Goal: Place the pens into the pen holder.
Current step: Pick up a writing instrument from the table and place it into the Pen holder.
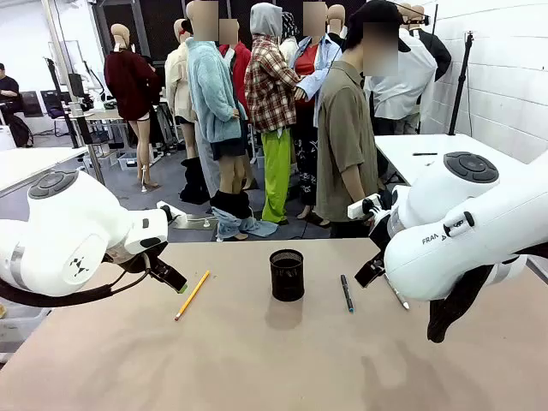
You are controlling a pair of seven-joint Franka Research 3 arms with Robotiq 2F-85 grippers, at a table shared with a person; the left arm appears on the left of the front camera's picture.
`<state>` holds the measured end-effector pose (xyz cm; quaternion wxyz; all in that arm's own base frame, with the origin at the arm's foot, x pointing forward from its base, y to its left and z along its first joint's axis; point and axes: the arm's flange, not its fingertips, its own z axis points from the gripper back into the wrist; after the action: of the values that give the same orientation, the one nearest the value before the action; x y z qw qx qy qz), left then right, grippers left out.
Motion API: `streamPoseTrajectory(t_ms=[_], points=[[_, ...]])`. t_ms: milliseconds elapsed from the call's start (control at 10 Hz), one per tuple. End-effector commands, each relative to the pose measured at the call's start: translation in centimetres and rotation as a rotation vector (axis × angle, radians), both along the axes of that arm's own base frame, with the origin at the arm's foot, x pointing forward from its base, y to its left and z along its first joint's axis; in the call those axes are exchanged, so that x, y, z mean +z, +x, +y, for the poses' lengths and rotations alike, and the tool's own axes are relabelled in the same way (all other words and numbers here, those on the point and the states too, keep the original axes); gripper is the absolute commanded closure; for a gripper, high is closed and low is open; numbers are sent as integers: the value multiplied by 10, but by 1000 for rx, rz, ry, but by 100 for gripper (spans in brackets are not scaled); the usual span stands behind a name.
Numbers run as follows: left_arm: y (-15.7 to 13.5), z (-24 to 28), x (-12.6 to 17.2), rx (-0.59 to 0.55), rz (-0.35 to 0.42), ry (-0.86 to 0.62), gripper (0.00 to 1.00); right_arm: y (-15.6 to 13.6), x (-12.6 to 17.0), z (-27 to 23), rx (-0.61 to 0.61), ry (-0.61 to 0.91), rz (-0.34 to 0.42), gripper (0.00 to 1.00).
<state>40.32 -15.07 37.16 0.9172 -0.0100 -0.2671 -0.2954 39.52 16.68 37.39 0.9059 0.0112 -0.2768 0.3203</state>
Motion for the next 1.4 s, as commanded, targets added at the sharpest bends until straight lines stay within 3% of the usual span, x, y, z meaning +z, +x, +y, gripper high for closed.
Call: streamPoseTrajectory(t_ms=[0, 1000, 1300], points=[[0, 0, 0, 0, 0, 0, 0, 0, 0, 0, 0, 0, 0, 0], [0, 0, 0, 0, 0, 0, 0, 0, 0, 0, 0, 0, 0, 0], [0, 0, 0, 0, 0, 0, 0, 52, 11, -15, -110, -13, 78, 0]])
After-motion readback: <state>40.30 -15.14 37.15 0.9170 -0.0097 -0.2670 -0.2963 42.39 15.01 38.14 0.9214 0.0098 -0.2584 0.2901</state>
